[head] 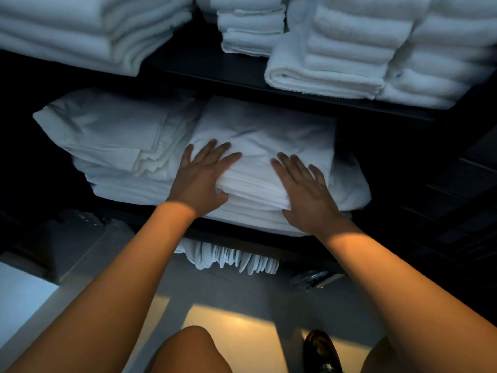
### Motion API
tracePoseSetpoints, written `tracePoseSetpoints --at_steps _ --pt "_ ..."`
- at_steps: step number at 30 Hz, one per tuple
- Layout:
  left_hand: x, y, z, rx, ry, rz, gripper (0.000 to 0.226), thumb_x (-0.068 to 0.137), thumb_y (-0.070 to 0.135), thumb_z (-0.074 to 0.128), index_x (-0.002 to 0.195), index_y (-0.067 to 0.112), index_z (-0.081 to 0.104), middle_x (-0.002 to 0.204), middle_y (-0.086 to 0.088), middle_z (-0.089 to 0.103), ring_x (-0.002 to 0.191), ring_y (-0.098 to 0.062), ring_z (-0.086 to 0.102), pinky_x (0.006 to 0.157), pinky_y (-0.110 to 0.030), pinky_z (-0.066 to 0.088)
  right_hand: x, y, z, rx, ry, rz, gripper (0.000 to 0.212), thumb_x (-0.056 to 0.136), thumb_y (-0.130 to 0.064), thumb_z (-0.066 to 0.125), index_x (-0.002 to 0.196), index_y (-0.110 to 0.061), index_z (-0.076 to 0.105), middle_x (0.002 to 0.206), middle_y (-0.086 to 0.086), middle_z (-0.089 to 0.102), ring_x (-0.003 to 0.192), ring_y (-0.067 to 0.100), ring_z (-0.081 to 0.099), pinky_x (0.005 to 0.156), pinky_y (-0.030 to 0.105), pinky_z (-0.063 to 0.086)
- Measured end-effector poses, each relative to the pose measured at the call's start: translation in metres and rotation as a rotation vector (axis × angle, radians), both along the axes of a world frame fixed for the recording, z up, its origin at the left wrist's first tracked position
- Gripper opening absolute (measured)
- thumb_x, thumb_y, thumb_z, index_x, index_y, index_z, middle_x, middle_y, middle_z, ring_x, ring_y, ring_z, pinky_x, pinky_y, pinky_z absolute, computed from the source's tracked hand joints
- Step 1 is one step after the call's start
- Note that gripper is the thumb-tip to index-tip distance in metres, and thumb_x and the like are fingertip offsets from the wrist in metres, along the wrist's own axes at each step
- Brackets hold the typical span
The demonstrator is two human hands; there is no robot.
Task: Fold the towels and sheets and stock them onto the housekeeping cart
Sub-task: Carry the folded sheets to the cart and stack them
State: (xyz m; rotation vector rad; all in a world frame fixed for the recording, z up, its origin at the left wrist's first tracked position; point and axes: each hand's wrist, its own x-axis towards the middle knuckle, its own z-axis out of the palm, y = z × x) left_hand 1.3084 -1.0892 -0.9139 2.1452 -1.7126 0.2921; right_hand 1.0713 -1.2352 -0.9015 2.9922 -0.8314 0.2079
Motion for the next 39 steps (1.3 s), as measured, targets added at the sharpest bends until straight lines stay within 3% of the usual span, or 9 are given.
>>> tracePoseSetpoints --at_steps 3,7,13,17,25,39 --pt "-0.004 0.007 0.002 0.010 0.041 0.009 0.090 0.082 0.060 0.070 0.159 0.039 0.030 0.170 0.007 0.022 0.159 -0.016 0.008 0.127 -0.055 0.002 -0.001 -0.004 0.003 0.041 0.003 0.021 0.123 0.075 -0.023 0.078 0.162 -0.035 -0.009 0.171 -0.010 -0.011 0.158 0.015 -0.007 0.127 0.045 0.004" --pt "-0.016 0.022 0.002 -0.017 0.110 0.040 0.084 0.085 0.078 0.049 0.157 0.040 0.032 0.169 0.010 0.021 0.159 -0.015 0.005 0.127 -0.055 0.004 0.004 0.005 0.012 0.116 0.004 0.038 0.119 0.078 -0.053 0.073 0.162 -0.034 -0.010 0.171 -0.007 -0.016 0.157 0.016 -0.015 0.127 0.051 0.000" --pt "-0.029 0.057 -0.002 -0.184 0.199 0.175 0.072 0.089 0.066 0.053 0.154 0.038 0.040 0.165 0.007 0.032 0.157 -0.017 0.016 0.125 -0.059 0.014 0.036 0.051 0.027 0.143 -0.097 0.208 0.098 0.088 -0.063 0.057 0.164 -0.034 0.002 0.172 -0.006 -0.009 0.157 0.015 -0.014 0.127 0.050 -0.004" --pt "-0.011 0.089 0.004 -0.141 0.160 0.287 0.073 0.086 0.064 0.053 0.153 0.035 0.044 0.162 0.000 0.037 0.155 -0.025 0.022 0.121 -0.063 0.019 0.076 0.081 0.026 0.150 -0.105 0.342 0.093 0.089 -0.060 0.053 0.164 -0.030 0.007 0.173 -0.003 -0.004 0.158 0.017 -0.010 0.127 0.053 -0.002" --pt "0.024 0.186 -0.013 -0.124 0.147 0.571 0.068 0.090 0.059 0.060 0.152 0.033 0.046 0.163 0.003 0.035 0.155 -0.023 0.021 0.121 -0.065 0.018 0.162 0.129 0.005 0.166 -0.144 0.539 0.090 0.089 -0.061 0.054 0.163 -0.026 0.017 0.172 0.003 0.007 0.159 0.022 0.001 0.126 0.054 0.001" --pt "0.020 0.294 -0.063 -0.101 0.194 0.943 0.068 0.093 0.060 0.054 0.153 0.031 0.045 0.163 -0.001 0.035 0.154 -0.026 0.023 0.120 -0.062 0.023 0.240 0.208 -0.060 0.414 -0.111 0.747 0.085 0.091 -0.056 0.054 0.163 -0.027 0.020 0.171 0.001 0.013 0.158 0.021 0.006 0.126 0.055 0.004"
